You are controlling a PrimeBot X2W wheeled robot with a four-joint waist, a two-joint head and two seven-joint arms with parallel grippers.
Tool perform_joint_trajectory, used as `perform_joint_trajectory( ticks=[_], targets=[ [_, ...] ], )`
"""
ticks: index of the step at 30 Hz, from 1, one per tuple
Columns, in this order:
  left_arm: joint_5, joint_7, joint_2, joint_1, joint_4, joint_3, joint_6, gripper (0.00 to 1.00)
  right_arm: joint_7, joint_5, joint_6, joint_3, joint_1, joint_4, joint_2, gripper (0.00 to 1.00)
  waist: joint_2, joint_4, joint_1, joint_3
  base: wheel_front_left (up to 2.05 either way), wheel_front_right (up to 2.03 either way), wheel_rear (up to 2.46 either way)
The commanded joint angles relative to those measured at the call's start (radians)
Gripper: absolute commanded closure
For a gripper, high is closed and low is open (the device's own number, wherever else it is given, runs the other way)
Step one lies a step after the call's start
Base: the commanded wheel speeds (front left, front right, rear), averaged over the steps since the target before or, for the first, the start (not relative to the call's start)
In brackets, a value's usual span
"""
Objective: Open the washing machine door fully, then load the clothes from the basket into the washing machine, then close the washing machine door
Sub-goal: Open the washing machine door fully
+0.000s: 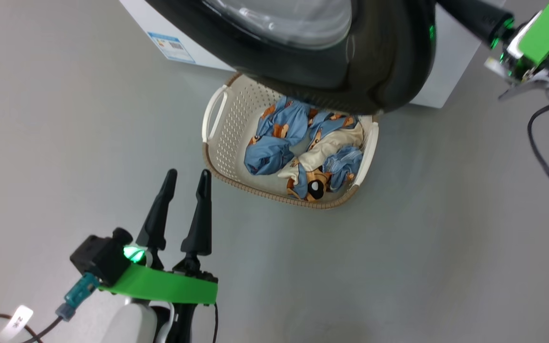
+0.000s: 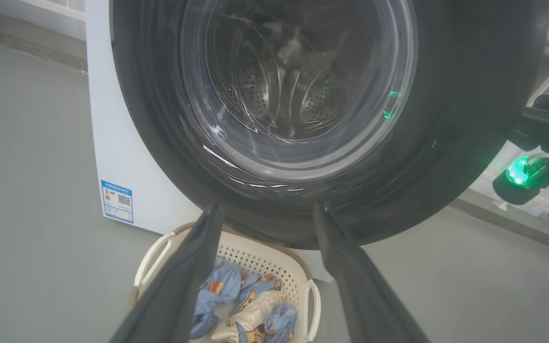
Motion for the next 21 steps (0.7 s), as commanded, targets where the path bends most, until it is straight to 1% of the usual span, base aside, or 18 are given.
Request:
perform_joint_trajectory(
  ticks=[1, 13, 21],
  targets=[
    [0.012, -0.006, 0.021, 0.023, -0.020, 0.038, 0.001, 0.00, 0.010, 0.007, 0.005, 0.006, 0.034, -0.039, 0.023, 1.00, 0.0000, -0.002, 0.0001, -0.025, 0.00, 0.00, 0.00],
    [0.029, -0.006, 0.021, 0.072, -0.015, 0.043, 0.001, 0.00, 0.038, 0.012, 0.005, 0.018, 0.132, -0.056, 0.062, 1.00, 0.0000, 0.008, 0.0001, -0.098, 0.00, 0.00, 0.00],
    [0.045, -0.006, 0.021, 0.099, -0.010, 0.051, 0.001, 0.00, 0.061, 0.013, 0.005, 0.036, 0.208, -0.076, 0.103, 1.00, 0.0000, 0.023, 0.0001, -0.147, 0.00, 0.00, 0.00]
  ],
)
